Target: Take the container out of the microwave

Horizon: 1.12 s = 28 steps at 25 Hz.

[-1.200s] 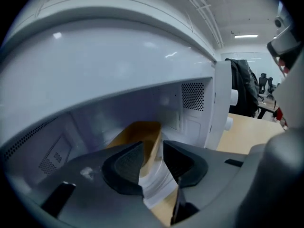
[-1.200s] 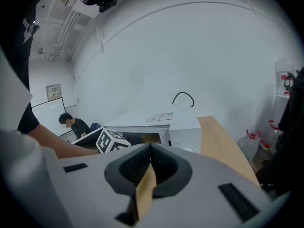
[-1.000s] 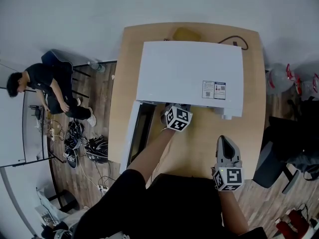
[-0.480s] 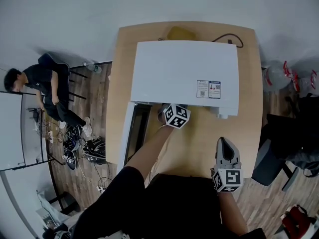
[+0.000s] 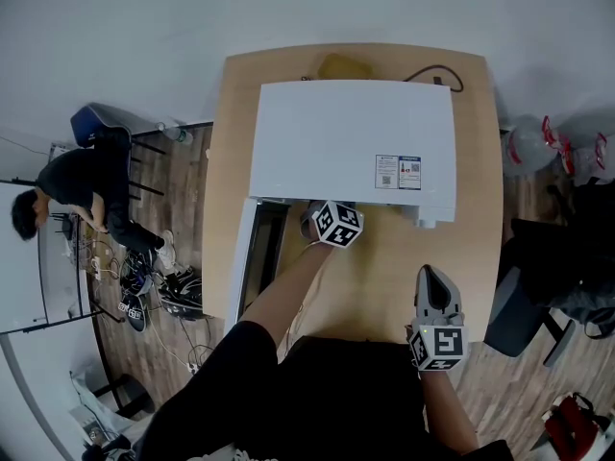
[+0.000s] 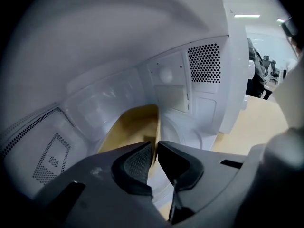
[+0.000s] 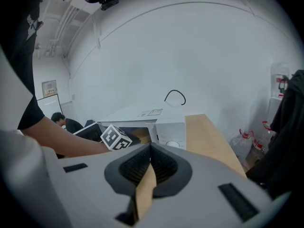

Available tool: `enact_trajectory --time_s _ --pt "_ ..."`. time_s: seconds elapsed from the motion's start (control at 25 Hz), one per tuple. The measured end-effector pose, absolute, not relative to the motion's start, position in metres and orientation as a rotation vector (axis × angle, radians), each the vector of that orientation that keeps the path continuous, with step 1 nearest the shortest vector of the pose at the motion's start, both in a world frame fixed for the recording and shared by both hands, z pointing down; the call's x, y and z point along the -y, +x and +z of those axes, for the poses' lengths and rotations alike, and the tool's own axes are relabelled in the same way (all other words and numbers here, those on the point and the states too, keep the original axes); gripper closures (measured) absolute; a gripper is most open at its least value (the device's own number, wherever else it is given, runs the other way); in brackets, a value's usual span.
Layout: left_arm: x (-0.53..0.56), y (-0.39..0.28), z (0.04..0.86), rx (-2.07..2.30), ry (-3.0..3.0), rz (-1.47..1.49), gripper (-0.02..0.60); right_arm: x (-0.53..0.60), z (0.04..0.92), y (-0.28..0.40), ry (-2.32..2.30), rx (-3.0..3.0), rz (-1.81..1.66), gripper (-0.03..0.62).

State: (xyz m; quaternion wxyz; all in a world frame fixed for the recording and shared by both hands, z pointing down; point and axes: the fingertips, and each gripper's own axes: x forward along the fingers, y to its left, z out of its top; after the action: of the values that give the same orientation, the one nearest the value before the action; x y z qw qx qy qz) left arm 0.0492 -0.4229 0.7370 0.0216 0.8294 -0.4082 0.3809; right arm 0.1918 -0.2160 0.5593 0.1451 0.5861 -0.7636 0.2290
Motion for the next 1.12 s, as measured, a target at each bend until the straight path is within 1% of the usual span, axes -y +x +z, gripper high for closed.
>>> enact_trajectory --time_s 0.64,1.12 --pt "0.394 0.033 0.719 1.284 2.601 1.152 0.552 0.197 0.545 0.177 1.701 2.207 0.584 0.536" --pt "0.341 0.017 0.7 1.247 2.644 1.114 0.552 0.161 0.533 0.172 1.76 2.196 0.553 0.535"
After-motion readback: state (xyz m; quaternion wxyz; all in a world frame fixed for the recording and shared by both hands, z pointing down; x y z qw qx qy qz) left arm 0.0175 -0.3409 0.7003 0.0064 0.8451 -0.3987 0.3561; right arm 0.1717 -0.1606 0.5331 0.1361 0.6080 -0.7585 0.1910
